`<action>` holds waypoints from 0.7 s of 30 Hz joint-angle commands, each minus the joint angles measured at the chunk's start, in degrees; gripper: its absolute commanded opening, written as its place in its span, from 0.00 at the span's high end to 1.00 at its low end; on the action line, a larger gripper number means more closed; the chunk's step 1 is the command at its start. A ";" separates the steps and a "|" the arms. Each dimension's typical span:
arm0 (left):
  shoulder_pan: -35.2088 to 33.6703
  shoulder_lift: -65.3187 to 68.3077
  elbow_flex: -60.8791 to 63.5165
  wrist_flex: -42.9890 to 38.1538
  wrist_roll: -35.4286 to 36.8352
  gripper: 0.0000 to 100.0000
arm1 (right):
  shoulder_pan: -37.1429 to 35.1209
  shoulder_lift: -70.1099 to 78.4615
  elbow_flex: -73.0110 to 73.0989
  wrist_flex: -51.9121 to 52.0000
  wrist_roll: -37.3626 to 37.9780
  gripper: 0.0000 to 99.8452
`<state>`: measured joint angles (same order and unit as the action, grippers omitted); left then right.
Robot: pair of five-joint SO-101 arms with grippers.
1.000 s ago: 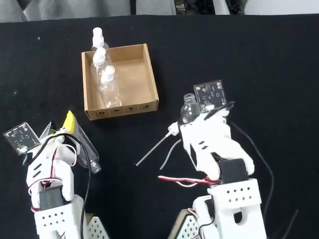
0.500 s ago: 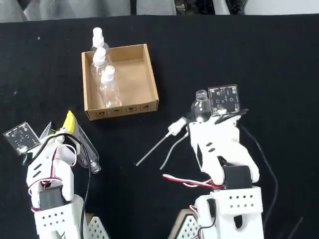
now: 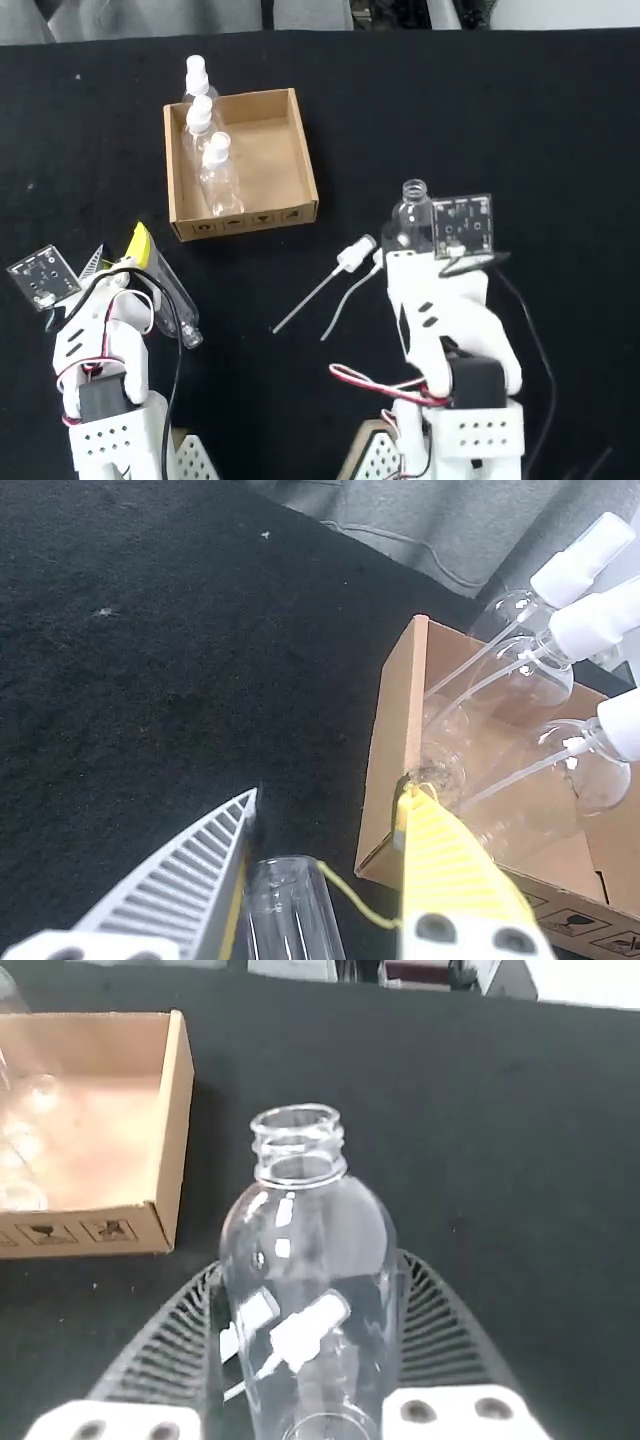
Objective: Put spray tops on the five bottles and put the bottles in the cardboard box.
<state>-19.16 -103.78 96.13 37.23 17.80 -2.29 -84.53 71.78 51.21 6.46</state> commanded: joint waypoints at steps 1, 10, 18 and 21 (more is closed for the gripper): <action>-0.04 -0.26 1.36 0.09 -0.44 0.79 | 1.32 -4.88 0.40 -1.76 -0.62 0.92; 5.23 -0.44 1.36 2.81 -3.43 0.79 | 3.52 -17.01 5.23 -1.76 -0.62 0.92; 6.37 -0.44 1.36 2.99 -9.76 0.79 | 5.89 -24.31 8.22 -1.76 -0.62 0.92; 6.37 -0.44 1.36 2.73 -9.76 0.79 | 7.65 -23.96 8.04 -1.76 -0.62 0.92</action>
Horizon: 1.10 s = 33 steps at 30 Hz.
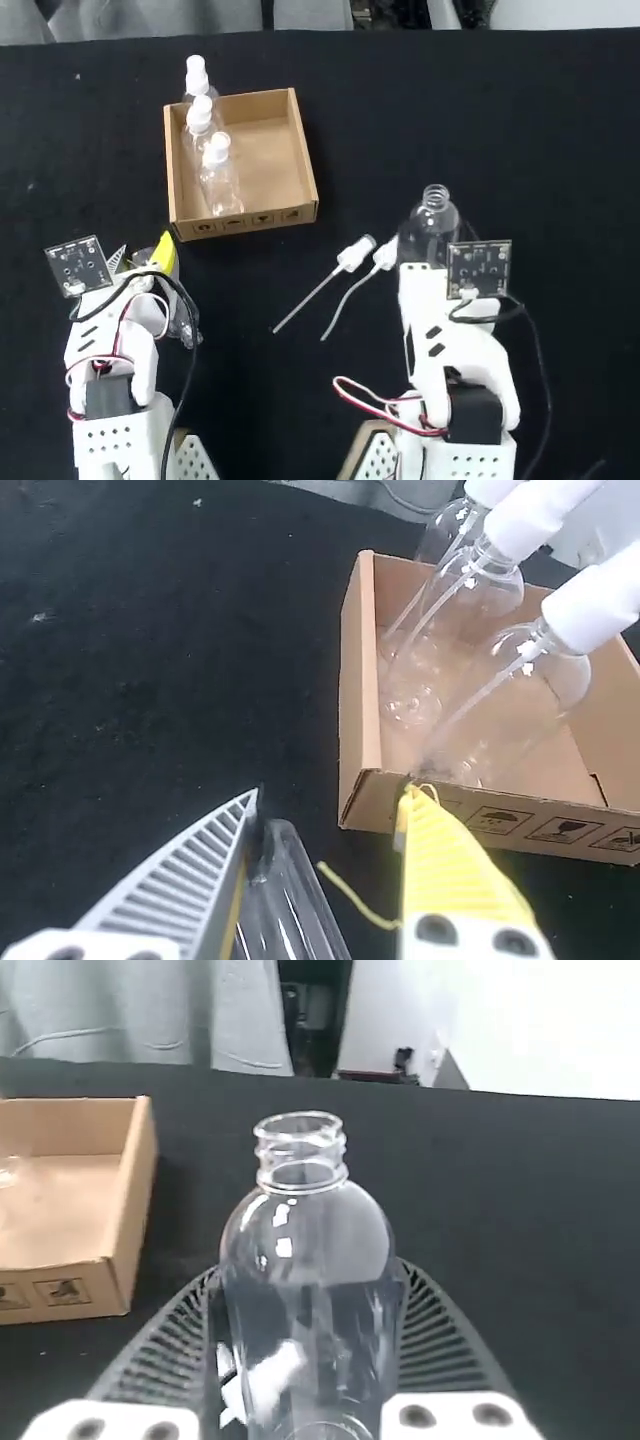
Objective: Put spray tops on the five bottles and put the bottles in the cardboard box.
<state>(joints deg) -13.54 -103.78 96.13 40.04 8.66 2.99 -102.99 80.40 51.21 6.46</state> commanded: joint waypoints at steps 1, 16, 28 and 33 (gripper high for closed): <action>0.84 -0.44 1.36 -0.26 -0.70 0.79 | 2.81 -5.58 -0.57 -1.76 -0.70 0.92; 8.48 0.00 -3.65 0.18 -17.49 0.79 | 7.12 -5.58 0.22 -3.34 -6.24 0.92; 23.08 0.18 -17.19 9.76 -17.32 0.79 | 7.21 -5.58 0.31 -3.34 -6.24 0.92; 28.53 4.84 -19.30 9.58 -17.41 0.79 | 7.21 -5.58 0.22 -3.34 -6.24 0.92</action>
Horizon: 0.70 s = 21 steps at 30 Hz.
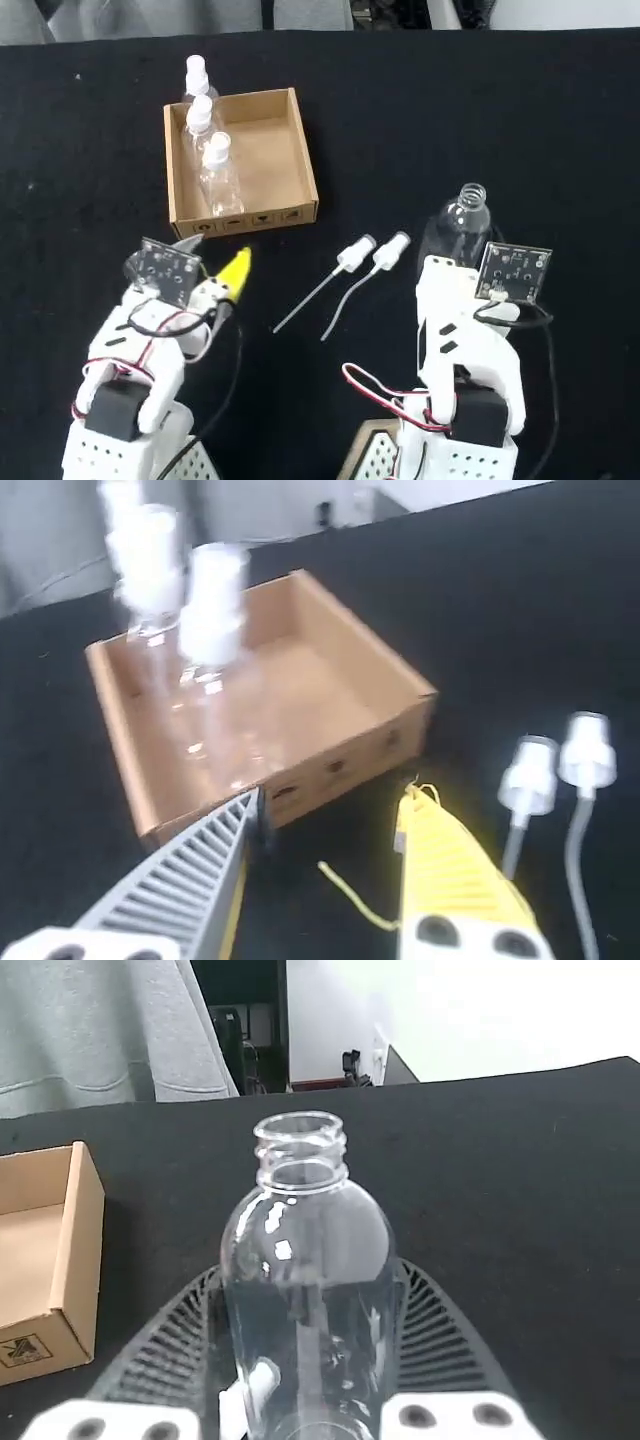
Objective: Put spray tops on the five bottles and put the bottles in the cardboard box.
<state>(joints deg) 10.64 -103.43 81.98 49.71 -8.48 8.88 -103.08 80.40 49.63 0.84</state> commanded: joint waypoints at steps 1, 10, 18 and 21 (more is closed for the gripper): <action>5.14 6.59 -5.85 -0.70 -0.09 0.79 | 1.32 -5.49 0.22 -1.76 -0.62 0.92; 9.27 32.35 -15.08 -9.14 0.09 0.79 | 1.32 -5.49 0.22 -1.76 -0.62 0.92; 12.79 51.34 -23.60 -13.80 3.87 0.79 | 1.32 -5.49 0.22 -1.76 -0.53 0.92; 14.20 56.70 -27.47 -13.54 4.04 0.79 | 1.32 -5.49 0.22 -1.76 -0.44 0.92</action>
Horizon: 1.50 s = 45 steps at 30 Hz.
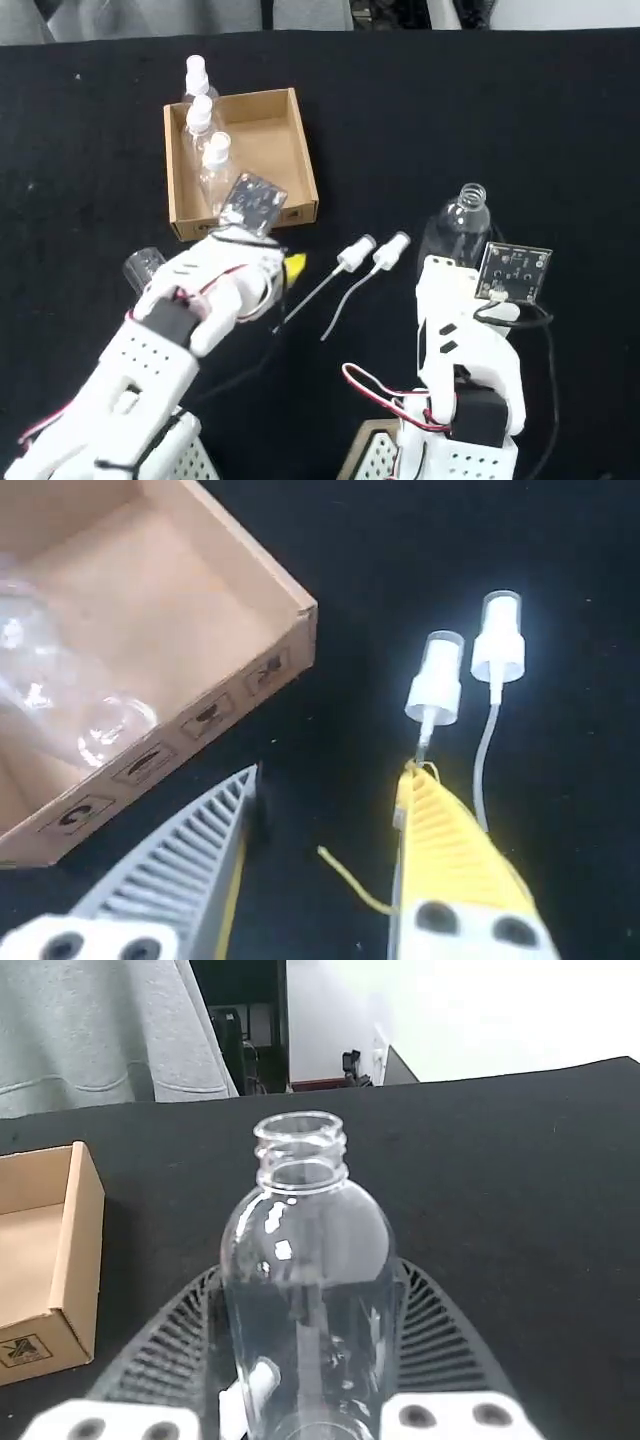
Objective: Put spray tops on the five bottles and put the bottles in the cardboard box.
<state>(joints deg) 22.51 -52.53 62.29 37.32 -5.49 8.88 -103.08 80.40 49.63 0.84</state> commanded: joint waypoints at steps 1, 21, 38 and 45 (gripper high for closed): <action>2.77 7.38 -8.92 -0.88 1.05 0.79 | 1.32 -5.49 0.22 -1.76 -0.44 0.92; 6.64 37.27 -30.90 2.20 0.79 0.79 | 4.84 -5.49 -0.04 -1.85 -2.37 0.92; 9.63 60.92 -64.75 27.25 0.70 0.79 | 5.89 -5.49 0.40 -3.34 -2.99 0.92; 10.42 71.47 -77.14 33.76 0.70 0.79 | 5.98 -5.49 0.40 -3.34 -2.99 0.92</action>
<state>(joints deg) 31.65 16.04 -5.67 68.09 -4.97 13.45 -103.08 80.40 48.22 -1.63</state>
